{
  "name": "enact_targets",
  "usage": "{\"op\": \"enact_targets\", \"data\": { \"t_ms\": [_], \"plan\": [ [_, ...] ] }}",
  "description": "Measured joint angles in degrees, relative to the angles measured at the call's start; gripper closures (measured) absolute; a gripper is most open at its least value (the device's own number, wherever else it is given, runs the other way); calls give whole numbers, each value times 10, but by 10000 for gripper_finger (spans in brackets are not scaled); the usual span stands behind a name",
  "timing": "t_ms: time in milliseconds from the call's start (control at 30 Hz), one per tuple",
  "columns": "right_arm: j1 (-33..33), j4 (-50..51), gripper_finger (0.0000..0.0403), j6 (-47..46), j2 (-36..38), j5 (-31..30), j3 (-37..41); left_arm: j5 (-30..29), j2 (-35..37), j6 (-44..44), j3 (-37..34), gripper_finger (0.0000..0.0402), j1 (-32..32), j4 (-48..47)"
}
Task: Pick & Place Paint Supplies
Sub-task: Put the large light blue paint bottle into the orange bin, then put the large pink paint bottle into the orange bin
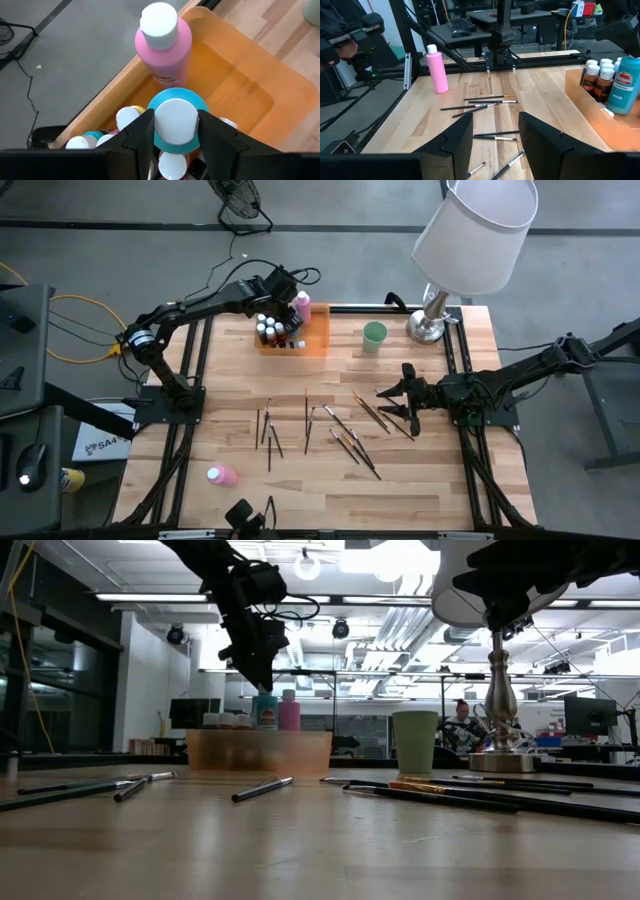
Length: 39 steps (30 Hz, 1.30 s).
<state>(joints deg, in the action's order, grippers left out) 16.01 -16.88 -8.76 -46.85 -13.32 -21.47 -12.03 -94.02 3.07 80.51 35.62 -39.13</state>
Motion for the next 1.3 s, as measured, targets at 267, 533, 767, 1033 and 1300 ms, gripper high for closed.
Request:
{"op": "enact_targets", "data": {
  "t_ms": [267,533,767,1033,1300],
  "plan": [
    [0,0,251,0,0,0,0,4,0,-22,0,262,0,0],
    [0,0,251,0,0,0,0,10,1,-30,1,236,0,3],
    [0,0,251,0,0,0,0,10,3,-56,34,153,0,-11],
    [0,0,251,0,0,0,0,8,66,-74,62,143,-28,-32],
    [0,0,251,0,0,0,0,8,153,-44,21,142,-148,-123]
  ]
}}
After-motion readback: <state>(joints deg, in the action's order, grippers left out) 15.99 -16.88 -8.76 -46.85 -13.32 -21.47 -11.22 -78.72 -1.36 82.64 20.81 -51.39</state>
